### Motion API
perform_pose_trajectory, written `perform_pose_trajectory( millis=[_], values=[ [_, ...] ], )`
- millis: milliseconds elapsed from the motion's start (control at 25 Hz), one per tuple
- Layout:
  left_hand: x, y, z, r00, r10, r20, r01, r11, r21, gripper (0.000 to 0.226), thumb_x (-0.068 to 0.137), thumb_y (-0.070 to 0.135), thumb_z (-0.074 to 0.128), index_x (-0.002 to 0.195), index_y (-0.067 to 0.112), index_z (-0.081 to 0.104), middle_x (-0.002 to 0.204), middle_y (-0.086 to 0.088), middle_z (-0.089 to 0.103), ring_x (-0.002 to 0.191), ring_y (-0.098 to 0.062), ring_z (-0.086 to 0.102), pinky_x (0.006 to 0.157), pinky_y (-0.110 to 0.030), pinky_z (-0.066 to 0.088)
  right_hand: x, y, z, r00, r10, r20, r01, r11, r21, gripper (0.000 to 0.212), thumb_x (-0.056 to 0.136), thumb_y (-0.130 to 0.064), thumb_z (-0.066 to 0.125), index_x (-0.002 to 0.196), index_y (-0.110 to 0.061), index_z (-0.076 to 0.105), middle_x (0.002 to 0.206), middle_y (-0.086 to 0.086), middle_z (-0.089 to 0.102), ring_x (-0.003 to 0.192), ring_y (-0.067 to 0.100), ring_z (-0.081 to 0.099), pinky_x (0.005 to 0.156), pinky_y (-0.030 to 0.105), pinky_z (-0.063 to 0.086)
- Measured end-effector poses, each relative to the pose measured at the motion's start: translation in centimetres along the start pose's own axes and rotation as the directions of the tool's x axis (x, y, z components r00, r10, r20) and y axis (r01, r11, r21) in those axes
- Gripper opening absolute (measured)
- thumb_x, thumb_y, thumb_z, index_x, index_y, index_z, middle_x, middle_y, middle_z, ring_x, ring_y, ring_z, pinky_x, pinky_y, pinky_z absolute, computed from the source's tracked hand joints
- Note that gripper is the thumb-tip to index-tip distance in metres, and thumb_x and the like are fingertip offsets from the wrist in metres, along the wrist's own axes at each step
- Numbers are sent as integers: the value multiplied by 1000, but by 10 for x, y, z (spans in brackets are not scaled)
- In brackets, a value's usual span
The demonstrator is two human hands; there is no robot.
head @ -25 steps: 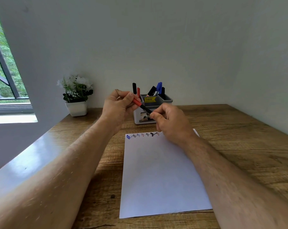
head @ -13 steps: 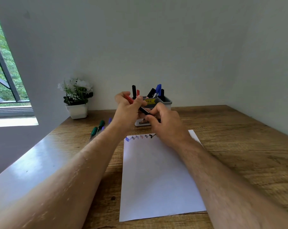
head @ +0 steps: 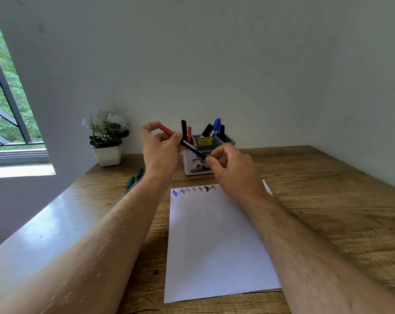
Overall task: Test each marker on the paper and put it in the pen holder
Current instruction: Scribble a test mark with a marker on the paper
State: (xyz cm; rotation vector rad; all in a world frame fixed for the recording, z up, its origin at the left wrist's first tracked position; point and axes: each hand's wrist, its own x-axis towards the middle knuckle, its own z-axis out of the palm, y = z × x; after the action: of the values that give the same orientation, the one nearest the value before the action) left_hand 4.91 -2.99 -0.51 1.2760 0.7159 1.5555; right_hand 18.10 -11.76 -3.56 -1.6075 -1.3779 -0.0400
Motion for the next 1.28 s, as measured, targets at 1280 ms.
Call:
perform_pose_trajectory(
  millis=[1280],
  values=[
    [63, -16, 27, 974, 108, 201, -227, 549, 804, 57, 81, 36, 79, 130, 27, 53, 111, -4, 72, 98, -22, 68, 88, -42, 56, 9, 5, 8, 993, -30, 110, 50, 982, -183, 23, 96, -46, 57, 99, -23, 62, 87, -9, 58, 80, 6, 57, 57, 11, 36]
  ],
)
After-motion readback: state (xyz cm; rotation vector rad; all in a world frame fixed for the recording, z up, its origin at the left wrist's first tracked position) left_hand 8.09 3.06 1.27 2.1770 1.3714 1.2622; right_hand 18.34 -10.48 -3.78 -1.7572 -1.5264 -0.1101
